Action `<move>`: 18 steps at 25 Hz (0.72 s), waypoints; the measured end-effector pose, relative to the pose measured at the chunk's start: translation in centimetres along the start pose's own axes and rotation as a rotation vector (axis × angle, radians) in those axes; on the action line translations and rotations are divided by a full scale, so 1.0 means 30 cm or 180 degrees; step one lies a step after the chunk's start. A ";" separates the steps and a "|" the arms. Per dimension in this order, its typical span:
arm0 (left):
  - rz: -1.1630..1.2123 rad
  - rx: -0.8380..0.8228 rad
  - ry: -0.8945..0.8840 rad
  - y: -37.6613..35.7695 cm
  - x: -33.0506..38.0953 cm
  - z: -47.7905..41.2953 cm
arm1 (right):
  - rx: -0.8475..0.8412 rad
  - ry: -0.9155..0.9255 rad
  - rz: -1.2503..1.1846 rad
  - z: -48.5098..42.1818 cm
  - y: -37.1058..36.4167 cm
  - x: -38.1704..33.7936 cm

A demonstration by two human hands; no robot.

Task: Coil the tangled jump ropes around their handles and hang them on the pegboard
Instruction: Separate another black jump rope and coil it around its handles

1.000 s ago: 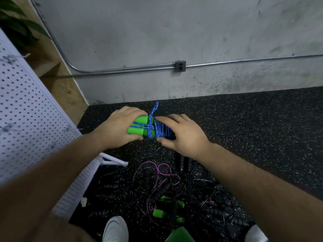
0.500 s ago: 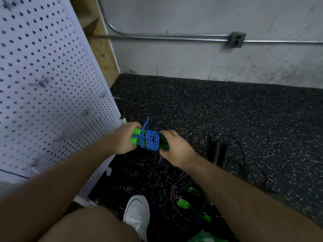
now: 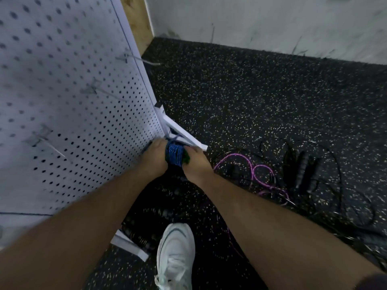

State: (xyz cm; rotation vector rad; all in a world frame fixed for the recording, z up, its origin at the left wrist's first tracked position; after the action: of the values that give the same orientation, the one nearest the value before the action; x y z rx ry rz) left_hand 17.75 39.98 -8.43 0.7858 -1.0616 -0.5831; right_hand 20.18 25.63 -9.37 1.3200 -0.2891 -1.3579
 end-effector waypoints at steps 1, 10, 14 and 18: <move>0.0036 -0.0190 0.0135 -0.056 -0.014 0.012 | -0.0171 0.0031 0.0080 -0.008 -0.040 0.014; 0.0166 -0.0326 -0.0840 -0.276 0.301 0.196 | 0.0093 0.0042 0.0091 0.255 0.045 0.211; 0.0300 -0.0717 -0.1228 -0.453 0.546 0.309 | -0.0069 -0.0297 0.0304 0.457 0.093 0.410; 0.0273 -0.1184 -0.1545 -0.657 0.730 0.398 | -0.0104 -0.0551 0.0556 0.630 0.153 0.624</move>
State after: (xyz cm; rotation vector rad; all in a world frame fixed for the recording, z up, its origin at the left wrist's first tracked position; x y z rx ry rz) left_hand 14.17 8.41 -9.20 0.2723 -1.3681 -0.8937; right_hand 13.12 -0.42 -8.98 1.1246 -0.4870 -1.3240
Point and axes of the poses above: each hand's wrist, its own z-axis away from the middle knuckle, its own y-axis out of the back of the hand, x = y × z, the point moved 10 cm from there along -z, towards the middle knuckle, and after that the axes turned 12 degrees about z, right-handed, at the moved point
